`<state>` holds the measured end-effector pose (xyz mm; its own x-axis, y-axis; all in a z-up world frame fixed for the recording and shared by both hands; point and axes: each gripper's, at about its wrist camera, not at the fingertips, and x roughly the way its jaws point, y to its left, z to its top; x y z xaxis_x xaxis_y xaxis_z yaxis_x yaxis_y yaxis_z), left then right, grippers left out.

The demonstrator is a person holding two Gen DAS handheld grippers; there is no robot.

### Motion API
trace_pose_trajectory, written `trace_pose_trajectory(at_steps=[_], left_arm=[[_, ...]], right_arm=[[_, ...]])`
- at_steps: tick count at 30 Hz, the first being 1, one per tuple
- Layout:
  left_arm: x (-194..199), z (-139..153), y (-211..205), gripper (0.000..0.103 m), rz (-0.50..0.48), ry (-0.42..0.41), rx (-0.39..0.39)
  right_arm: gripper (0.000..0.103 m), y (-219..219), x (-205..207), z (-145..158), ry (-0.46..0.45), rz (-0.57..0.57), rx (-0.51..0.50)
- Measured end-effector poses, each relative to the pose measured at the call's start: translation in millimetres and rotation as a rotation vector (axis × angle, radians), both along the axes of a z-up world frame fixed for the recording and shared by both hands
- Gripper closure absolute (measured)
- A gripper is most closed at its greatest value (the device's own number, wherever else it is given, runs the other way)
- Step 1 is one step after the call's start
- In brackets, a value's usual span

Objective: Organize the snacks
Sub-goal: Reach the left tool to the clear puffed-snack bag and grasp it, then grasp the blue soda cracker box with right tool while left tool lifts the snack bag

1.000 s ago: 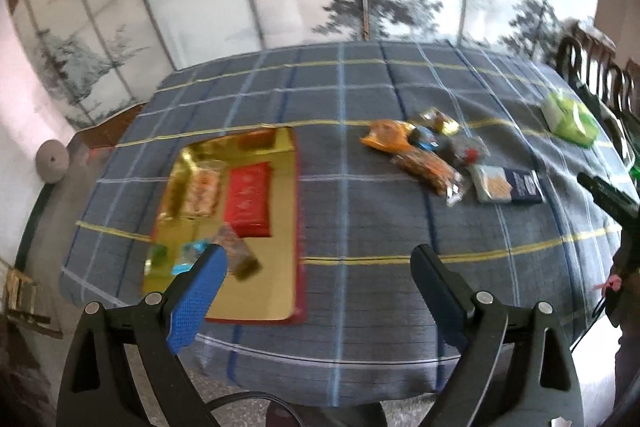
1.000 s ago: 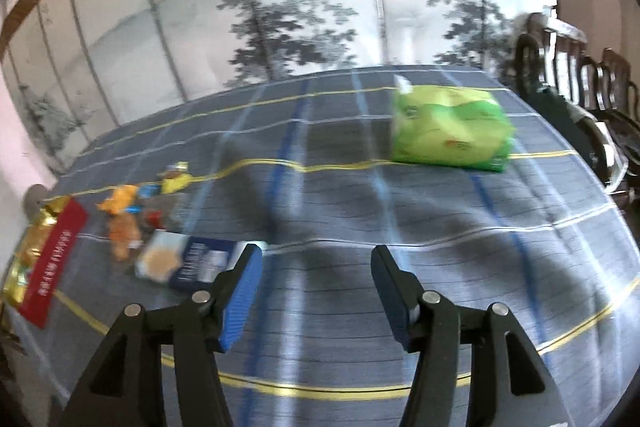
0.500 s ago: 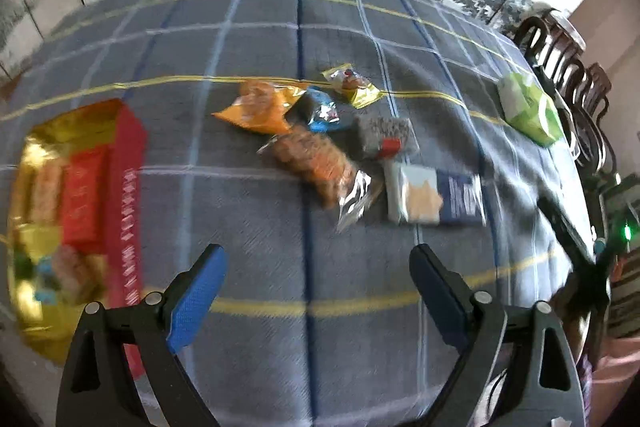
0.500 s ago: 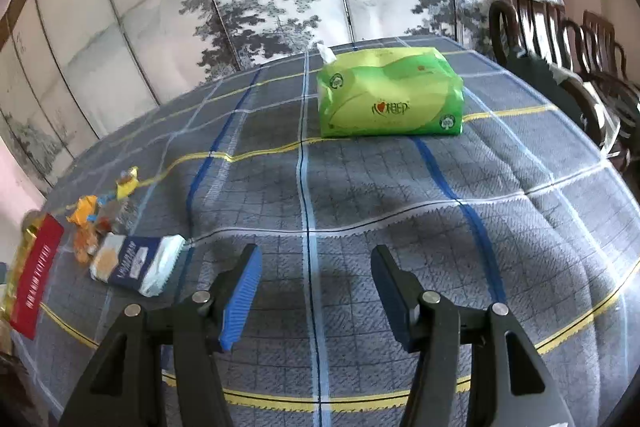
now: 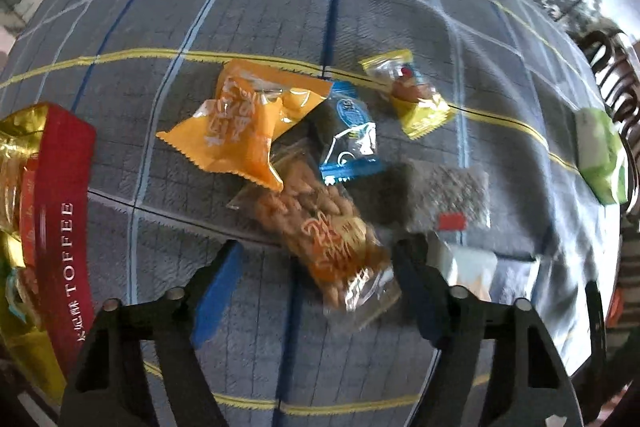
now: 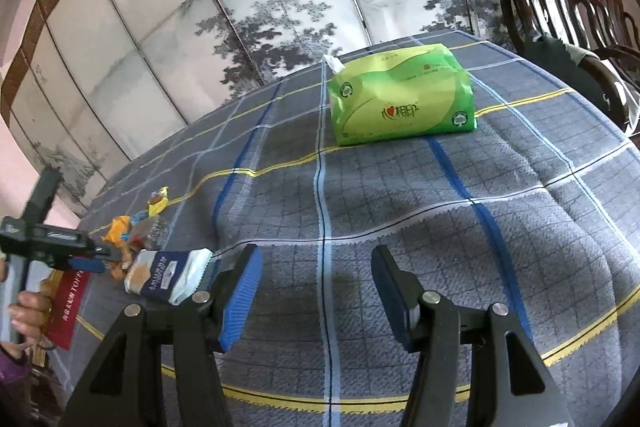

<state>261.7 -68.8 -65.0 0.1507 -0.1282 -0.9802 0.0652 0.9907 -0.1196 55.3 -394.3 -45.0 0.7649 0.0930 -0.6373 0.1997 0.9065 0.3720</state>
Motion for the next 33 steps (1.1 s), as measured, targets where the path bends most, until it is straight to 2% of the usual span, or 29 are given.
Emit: trace_pose_trajectory(at_steps=[3, 7, 8, 9, 10, 13, 15, 18, 22, 24, 29, 32, 33], left_arm=[[6, -1, -4, 0.034, 0.021, -0.014, 0.024], [9, -5, -14, 0.035, 0.026, -0.029, 0.097], [8, -5, -17, 0.04, 0.022, -0.039, 0.114], [6, -3, -18, 0.052, 0.017, -0.054, 0.112], [3, -1, -19, 0.06, 0.016, -0.057, 0.106], [-11, 3, -13, 0.061, 0.039, -0.029, 0.053], [-28, 10, -10, 0.061, 0.022, -0.066, 0.074], [-68, 32, -3, 0.061, -0.023, -0.13, 0.026], [-105, 51, 3, 0.061, -0.102, -0.179, 0.007], [-122, 60, 10, 0.061, -0.126, -0.199, 0.011], [-137, 66, 22, 0.061, -0.125, -0.213, 0.0], [-145, 69, 30, 0.061, -0.12, -0.214, -0.01], [-147, 70, 31, 0.061, -0.12, -0.215, -0.011]], right_arm=[[0.045, 0, 0, 0, -0.01, 0.013, 0.017], [0.045, -4, -2, -1, -0.027, 0.02, 0.037], [0.045, -4, -2, -1, -0.029, 0.022, 0.04], [0.045, -5, -2, -1, -0.031, 0.022, 0.042], [0.045, -5, -2, -1, -0.03, 0.019, 0.044], [0.045, -7, -1, -2, -0.029, 0.015, 0.05], [0.045, -9, -2, -2, -0.029, 0.012, 0.054], [0.045, -10, -1, -2, -0.027, 0.006, 0.055], [0.045, -6, 1, -1, -0.022, 0.037, 0.041], [0.045, 6, 6, -1, -0.003, 0.108, 0.01], [0.045, 53, 16, 18, -0.01, 0.451, -0.088], [0.044, 89, 30, 33, -0.019, 0.633, -0.216], [0.042, 102, 40, 34, 0.003, 0.717, -0.257]])
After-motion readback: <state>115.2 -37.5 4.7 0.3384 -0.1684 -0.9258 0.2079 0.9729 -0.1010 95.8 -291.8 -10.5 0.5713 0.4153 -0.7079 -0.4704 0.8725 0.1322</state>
